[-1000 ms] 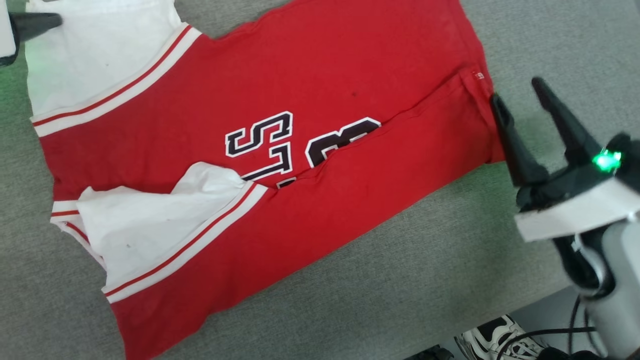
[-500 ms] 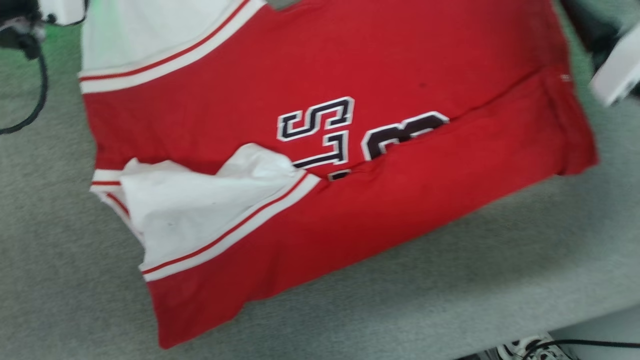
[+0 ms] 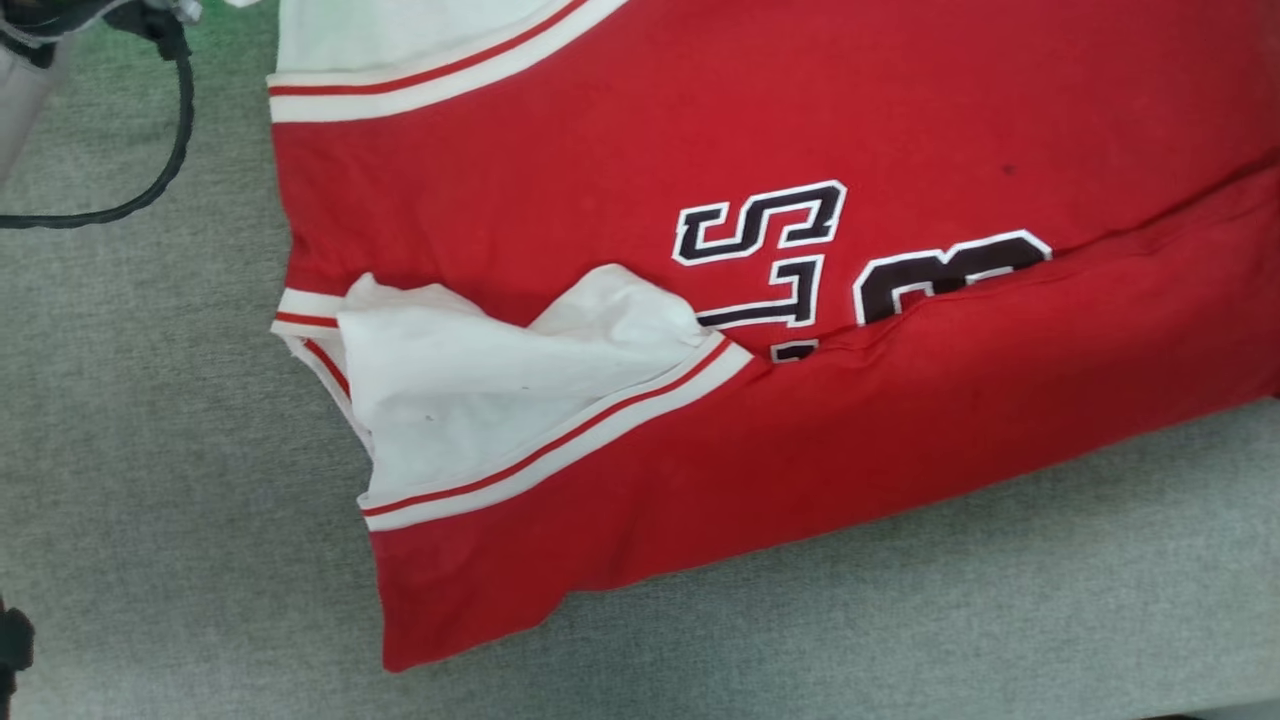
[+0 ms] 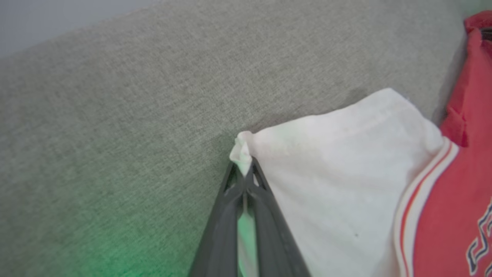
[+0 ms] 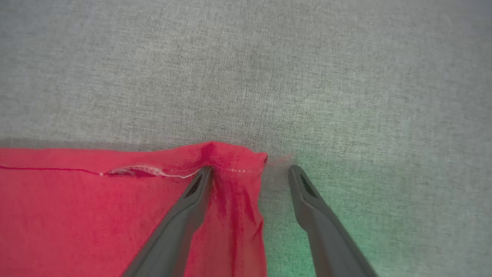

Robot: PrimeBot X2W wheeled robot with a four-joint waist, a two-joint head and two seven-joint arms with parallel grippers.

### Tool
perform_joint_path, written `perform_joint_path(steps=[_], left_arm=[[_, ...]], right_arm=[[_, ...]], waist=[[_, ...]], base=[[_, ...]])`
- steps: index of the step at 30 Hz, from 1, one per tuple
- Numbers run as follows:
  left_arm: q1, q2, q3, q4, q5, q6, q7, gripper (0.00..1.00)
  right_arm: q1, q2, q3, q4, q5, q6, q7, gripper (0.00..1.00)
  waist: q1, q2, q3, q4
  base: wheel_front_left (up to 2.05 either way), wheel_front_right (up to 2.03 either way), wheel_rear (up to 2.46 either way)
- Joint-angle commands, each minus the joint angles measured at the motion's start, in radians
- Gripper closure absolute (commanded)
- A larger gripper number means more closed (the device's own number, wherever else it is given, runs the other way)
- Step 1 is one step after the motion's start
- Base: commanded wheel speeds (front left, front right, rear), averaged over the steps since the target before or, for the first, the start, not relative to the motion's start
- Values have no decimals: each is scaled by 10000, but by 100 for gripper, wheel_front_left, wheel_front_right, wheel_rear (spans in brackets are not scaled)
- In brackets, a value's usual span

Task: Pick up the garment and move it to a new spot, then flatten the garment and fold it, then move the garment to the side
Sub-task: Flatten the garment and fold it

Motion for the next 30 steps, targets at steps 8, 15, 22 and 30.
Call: perform_joint_path(steps=[8, 15, 22, 30], left_arm=[[690, -230, 13, -413, -387, 27, -1460, 100], [1500, -17, 55, -1397, -920, 25, -2569, 100], [3223, 929, -219, -3588, -1348, 25, -3880, 100], [6060, 2098, -553, -5694, -1534, 24, -6020, 100]], right_arm=[[517, -335, 323, -144, 319, 0, -417, 100], [1204, -1015, 446, -817, 371, 0, -1030, 100], [3286, -2183, 292, -2231, 722, 0, -1566, 100], [6575, -2973, -937, -3295, 995, 0, -2500, 100]], waist=[[0, 0, -714, 478], [0, 0, -1856, 933], [0, 0, -3009, 1437], [0, 0, -3497, 1722]], base=[[0, 0, 0], [0, 0, 0], [0, 0, 0], [0, 0, 0]])
